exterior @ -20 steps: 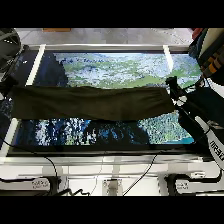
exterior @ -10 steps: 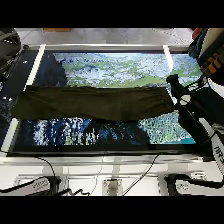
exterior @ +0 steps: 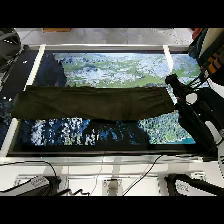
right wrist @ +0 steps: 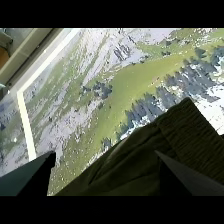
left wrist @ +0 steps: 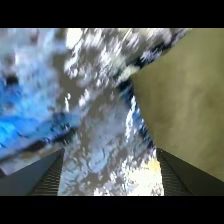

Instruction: Fold the clothes and pants, and hang the long-sleeved shirts on hangers.

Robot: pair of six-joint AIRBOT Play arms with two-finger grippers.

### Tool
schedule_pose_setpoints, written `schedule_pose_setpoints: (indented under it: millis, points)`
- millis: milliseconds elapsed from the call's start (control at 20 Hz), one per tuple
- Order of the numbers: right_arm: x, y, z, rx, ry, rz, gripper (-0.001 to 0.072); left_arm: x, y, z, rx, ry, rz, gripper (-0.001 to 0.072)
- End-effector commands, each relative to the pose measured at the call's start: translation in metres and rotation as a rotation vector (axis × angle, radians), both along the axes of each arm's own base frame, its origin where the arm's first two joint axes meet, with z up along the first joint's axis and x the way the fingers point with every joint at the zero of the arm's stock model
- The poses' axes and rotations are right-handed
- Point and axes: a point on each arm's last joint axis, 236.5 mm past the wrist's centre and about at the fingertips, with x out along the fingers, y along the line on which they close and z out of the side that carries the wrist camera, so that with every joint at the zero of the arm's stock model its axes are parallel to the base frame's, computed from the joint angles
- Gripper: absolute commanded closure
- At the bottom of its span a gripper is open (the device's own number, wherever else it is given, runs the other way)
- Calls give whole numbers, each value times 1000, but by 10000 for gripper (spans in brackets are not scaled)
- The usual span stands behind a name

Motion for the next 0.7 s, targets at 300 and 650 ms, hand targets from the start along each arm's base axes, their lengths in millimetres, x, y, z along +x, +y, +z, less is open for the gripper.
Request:
schedule_pose_setpoints:
  millis: [300, 650]
  points:
    - [-4, 5, -2, 26, 23, 11, 25, 56, -9, -63, -68, -194, -44, -2]
    - [-4, 6, -2, 31, 22, 9, 25, 111, -20, -66, 31, -235, -113, 8]
